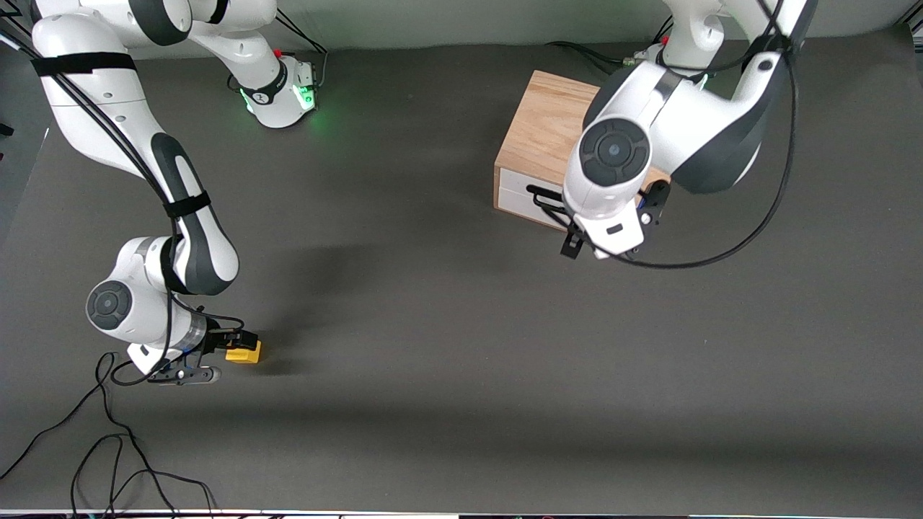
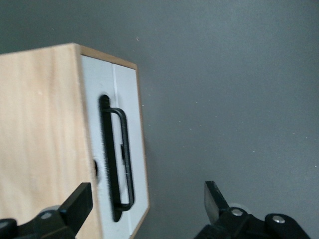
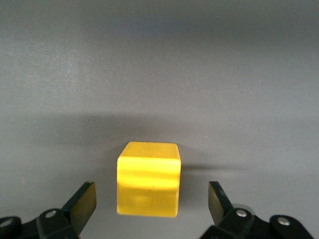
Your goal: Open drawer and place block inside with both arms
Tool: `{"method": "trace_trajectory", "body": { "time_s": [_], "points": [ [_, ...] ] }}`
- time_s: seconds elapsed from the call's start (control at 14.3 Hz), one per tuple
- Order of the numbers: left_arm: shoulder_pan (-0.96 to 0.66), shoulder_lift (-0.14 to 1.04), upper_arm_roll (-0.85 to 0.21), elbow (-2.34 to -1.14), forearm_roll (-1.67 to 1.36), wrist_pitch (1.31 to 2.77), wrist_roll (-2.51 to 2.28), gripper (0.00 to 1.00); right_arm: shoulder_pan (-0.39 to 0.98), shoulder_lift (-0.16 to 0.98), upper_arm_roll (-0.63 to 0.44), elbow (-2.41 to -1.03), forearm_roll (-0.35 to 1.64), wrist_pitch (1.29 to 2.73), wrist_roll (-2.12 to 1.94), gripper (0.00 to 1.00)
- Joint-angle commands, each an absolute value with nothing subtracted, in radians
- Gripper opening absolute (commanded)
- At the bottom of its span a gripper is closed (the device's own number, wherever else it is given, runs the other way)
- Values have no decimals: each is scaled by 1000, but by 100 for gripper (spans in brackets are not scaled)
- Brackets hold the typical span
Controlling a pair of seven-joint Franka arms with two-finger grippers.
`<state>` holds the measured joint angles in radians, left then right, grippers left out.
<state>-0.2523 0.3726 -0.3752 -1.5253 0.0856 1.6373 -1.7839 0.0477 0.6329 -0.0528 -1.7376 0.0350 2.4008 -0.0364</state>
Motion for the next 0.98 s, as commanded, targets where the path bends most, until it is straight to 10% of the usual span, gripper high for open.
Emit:
{"method": "trace_trajectory", "body": {
  "time_s": [0.0,0.91],
  "points": [
    [-279,406,-371,-1563,92,1692,-1833,100,54,653,-55,-1746,40,2459,-23,100],
    [-278,406,-371,-1813,101,1876,-1833,100,51,681,-55,-1736,40,2496,-15,86]
  ]
}}
